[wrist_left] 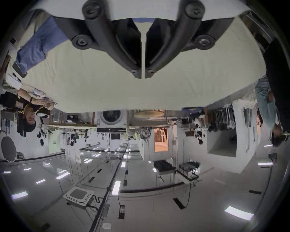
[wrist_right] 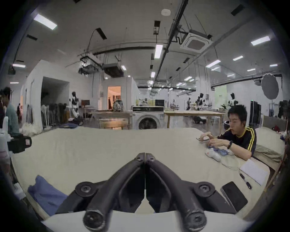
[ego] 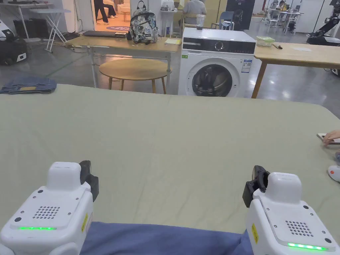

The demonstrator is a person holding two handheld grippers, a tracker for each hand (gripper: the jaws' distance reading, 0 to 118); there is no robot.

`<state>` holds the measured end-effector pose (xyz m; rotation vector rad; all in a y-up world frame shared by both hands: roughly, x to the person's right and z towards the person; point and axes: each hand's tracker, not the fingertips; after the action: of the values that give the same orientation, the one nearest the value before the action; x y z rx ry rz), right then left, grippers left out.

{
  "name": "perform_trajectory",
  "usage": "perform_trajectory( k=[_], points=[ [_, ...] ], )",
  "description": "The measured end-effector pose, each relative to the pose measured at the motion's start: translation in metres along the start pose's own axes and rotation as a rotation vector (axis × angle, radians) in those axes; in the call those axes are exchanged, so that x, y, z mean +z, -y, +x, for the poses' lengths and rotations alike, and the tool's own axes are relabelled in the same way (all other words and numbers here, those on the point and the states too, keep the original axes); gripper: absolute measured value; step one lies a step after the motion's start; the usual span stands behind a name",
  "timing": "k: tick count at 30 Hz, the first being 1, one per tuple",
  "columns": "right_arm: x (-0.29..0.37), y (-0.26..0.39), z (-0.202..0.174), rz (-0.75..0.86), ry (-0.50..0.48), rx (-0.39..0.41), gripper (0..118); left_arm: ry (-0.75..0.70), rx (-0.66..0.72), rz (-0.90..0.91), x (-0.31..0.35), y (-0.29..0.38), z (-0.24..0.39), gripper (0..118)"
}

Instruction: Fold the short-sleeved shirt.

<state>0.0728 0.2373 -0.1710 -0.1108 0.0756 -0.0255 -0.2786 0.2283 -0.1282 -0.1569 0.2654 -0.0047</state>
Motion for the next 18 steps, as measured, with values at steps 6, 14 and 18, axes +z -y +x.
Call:
perform_trajectory(
  k=[6,14,18],
  points=[
    [-0.005,-0.003,-0.014,0.015,0.010,0.008,0,0.011,-0.026,0.007,0.003,-0.010,-0.009,0],
    [-0.013,-0.004,-0.020,-0.018,-0.007,0.045,0,0.106,0.047,-0.274,-0.008,-0.004,-0.079,0],
    [-0.018,0.002,-0.019,-0.050,-0.012,0.053,0,0.233,0.184,-0.513,-0.025,0.018,-0.126,0]
  ],
)
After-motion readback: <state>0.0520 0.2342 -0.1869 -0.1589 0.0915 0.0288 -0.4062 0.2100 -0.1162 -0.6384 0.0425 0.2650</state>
